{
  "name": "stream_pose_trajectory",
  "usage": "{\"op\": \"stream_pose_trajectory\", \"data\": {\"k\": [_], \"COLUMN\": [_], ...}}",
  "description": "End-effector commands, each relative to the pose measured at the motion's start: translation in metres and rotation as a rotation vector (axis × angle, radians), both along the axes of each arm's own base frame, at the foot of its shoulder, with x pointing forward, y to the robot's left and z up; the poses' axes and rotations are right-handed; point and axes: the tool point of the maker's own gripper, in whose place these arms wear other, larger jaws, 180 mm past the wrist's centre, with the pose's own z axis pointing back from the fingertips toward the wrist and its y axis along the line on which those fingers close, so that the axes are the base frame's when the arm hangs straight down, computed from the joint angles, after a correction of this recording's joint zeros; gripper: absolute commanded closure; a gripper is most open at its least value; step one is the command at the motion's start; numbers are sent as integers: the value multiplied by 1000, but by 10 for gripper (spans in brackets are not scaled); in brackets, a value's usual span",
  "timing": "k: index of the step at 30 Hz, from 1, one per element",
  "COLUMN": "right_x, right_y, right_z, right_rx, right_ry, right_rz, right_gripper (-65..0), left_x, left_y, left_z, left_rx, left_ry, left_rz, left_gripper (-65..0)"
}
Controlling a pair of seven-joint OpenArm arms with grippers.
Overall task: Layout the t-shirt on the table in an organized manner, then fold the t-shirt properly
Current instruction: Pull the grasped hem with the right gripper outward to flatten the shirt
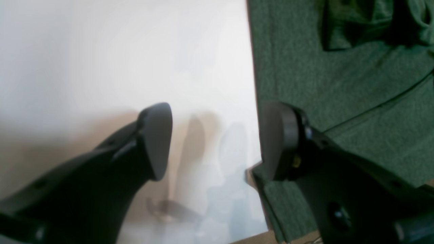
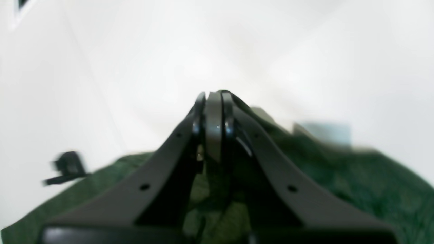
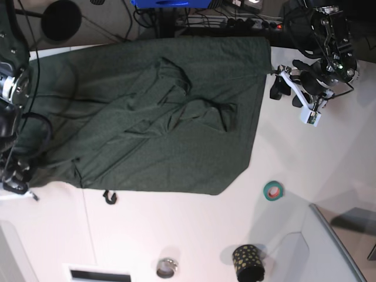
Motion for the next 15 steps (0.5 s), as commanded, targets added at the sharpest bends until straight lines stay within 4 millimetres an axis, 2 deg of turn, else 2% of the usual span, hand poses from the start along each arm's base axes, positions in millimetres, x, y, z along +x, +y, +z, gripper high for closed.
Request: {"op": "stream_pose_trajectory", "data": {"k": [1,7,13,15], "right_x": [17,10,17,16], "right_y": [-8,-17,-27,-36], "right_z": [20,6,18,23], "right_rx": [-17,-55,-93,-118], "right_ry": [-62,-89,-136,-143], "right_rz": [-12,-79,-109,-115], "right_gripper": [-8,-17,-17,-17], "left_x": [8,8,8,8], "left_y": [4,4,11,13], "left_z": [9,9,11,12], "left_rx": [5,5,22,27], "left_ry": [-37,-37,-37,-37], "left_rz": [-5,-5,-10,-11], "left_gripper": [-397,-397,-397,-397]}}
